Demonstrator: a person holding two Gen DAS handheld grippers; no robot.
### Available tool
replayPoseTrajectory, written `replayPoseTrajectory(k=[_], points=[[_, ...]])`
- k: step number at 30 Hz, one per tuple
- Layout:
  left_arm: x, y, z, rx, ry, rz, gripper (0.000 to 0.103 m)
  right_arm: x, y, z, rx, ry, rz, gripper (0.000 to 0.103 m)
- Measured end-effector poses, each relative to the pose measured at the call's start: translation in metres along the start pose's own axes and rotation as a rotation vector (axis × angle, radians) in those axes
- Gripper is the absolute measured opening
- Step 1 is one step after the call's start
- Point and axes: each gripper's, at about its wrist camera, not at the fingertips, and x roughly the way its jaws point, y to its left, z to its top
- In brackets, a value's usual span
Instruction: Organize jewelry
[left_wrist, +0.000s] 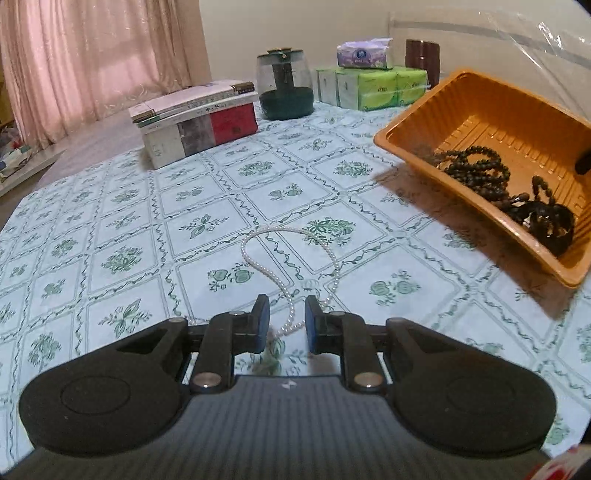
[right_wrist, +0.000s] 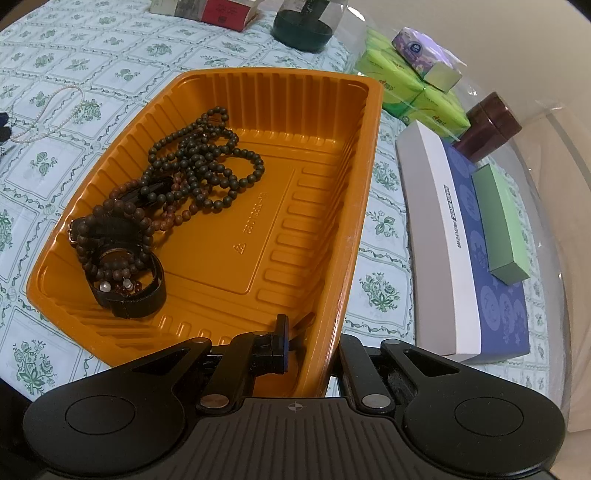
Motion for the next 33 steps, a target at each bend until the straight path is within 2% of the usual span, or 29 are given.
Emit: replayPoseTrajectory(k=[4, 8, 11, 14, 18, 27, 31, 33], points=[[0.016, -0.002, 0.001, 0.011, 0.038, -0.015, 0.018, 0.0, 0.0, 0.0, 0.0, 0.0, -0.001, 0.006], [0.022, 0.0, 0.001, 0.001, 0.043, -0.013, 0.016, 0.001, 0.0, 0.0, 0.002, 0.001, 0.002, 0.006], [0.025, 0.002, 0.003, -0.022, 0.061, -0.038, 0.008, 0.002, -0.002, 0.0, 0.006, 0.003, 0.006, 0.006], [0.025, -0.003, 0.005, 0.003, 0.072, -0.04, 0.0, 0.003, -0.002, -0.001, 0.009, 0.002, 0.006, 0.007], [0.022, 0.0, 0.007, -0.005, 0.071, -0.035, 0.0, 0.003, -0.002, -0.001, 0.008, 0.0, 0.004, 0.007], [-0.009, 0.024, 0.028, -0.034, -0.006, -0.023, 0.0, 0.003, -0.001, -0.001, 0.005, -0.002, 0.001, 0.007], [-0.01, 0.024, 0.025, 0.022, -0.002, -0.061, 0.0, 0.002, 0.0, -0.001, 0.004, -0.004, 0.0, 0.007], [-0.009, 0.02, 0.016, 0.059, 0.007, -0.071, 0.004, 0.002, 0.0, -0.001, 0.005, -0.004, 0.0, 0.007]])
